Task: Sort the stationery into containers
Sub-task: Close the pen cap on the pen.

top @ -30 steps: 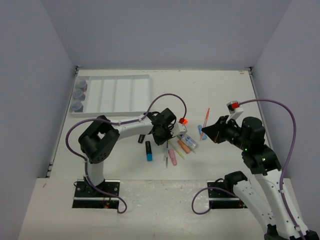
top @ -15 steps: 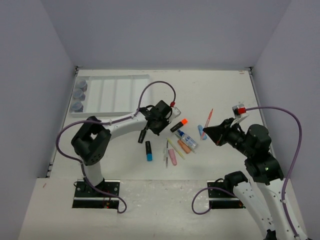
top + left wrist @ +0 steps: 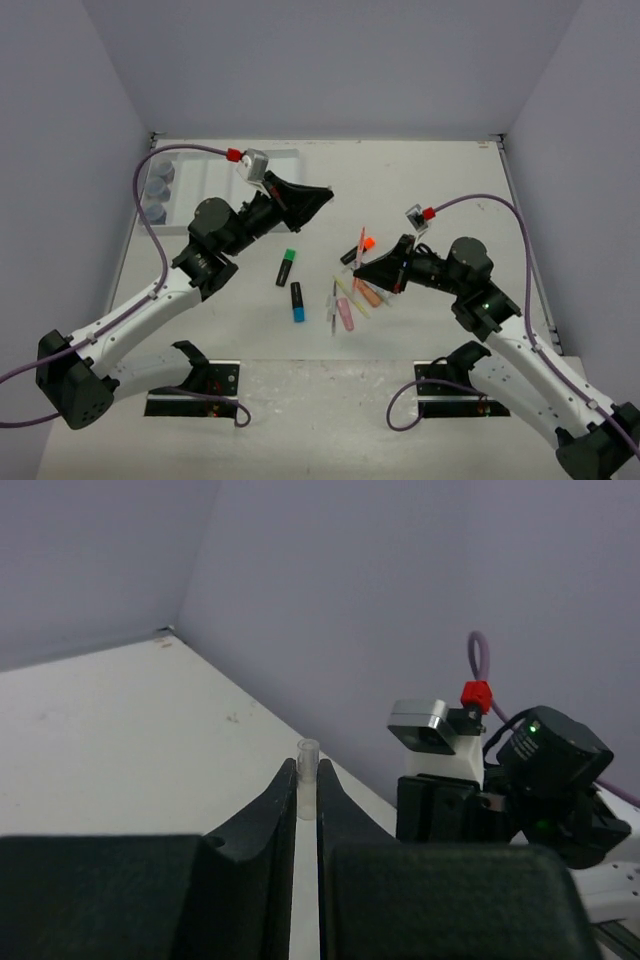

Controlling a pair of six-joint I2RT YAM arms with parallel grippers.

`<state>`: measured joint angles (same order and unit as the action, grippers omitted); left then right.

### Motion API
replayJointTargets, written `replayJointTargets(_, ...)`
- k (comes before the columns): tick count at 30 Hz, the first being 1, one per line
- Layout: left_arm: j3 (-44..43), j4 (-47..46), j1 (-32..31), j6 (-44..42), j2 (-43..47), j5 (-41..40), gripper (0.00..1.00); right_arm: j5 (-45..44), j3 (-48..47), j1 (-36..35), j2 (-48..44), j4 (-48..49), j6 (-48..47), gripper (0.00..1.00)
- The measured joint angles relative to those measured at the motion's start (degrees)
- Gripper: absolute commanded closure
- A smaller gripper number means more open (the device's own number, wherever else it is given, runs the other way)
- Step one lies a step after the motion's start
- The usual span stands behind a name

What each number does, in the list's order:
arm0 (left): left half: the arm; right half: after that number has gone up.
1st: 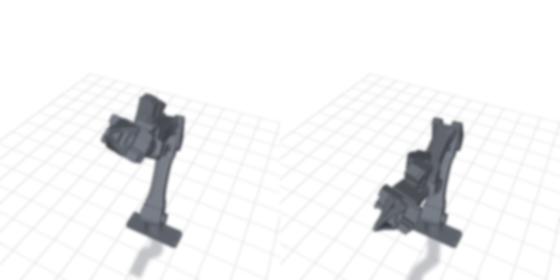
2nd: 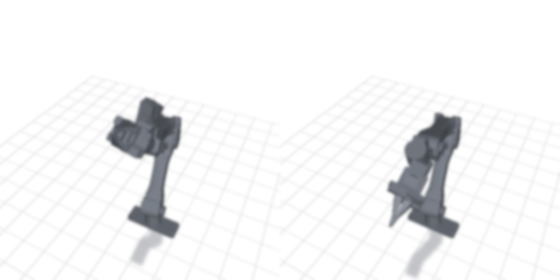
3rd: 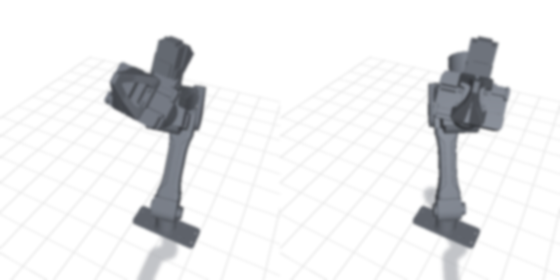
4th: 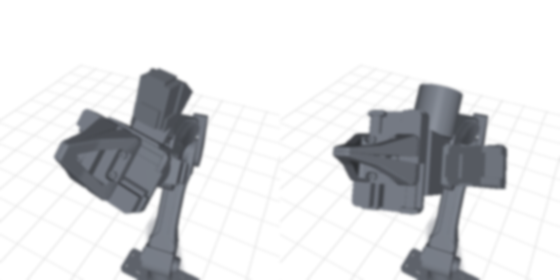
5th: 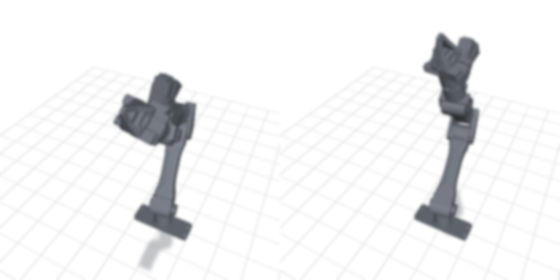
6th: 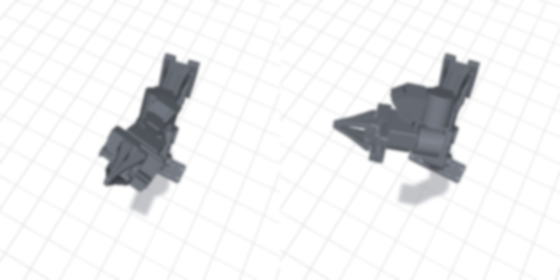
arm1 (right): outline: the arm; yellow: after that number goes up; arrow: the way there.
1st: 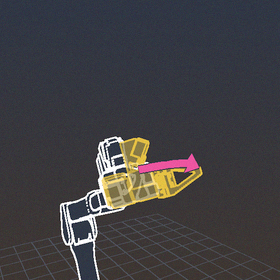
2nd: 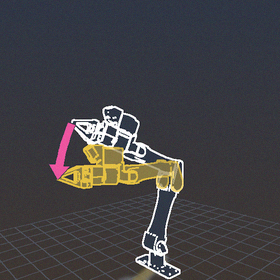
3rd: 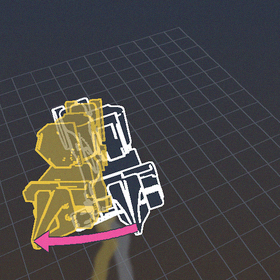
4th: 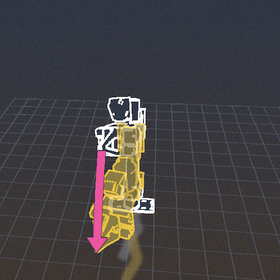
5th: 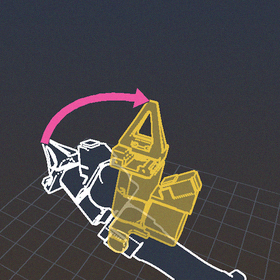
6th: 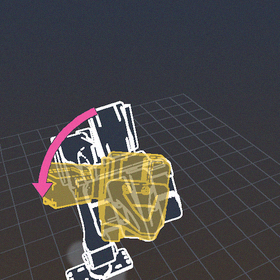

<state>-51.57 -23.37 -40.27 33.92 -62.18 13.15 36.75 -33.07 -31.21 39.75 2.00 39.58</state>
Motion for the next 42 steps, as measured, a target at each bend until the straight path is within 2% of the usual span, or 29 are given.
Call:
replayJointTargets(3, 2.8, -5.8, 0.0, 3.0, -1.7, 4.9, 1.0, -0.8, -1.3, -2.5, 3.9, 1.5, 0.0, 1.0)
replayJointTargets(14, 4.5, -12.8, 0.0, 5.8, -2.4, 13.6, 1.0, -1.6, -7.9, -5.8, 9.5, 1.5, -1.4, 1.0)
replayJointTargets(42, 4.1, -12.9, 0.0, 3.8, -3.8, 14.7, 1.0, -4.0, -9.0, -7.4, 7.1, -3.7, -3.2, 1.0)
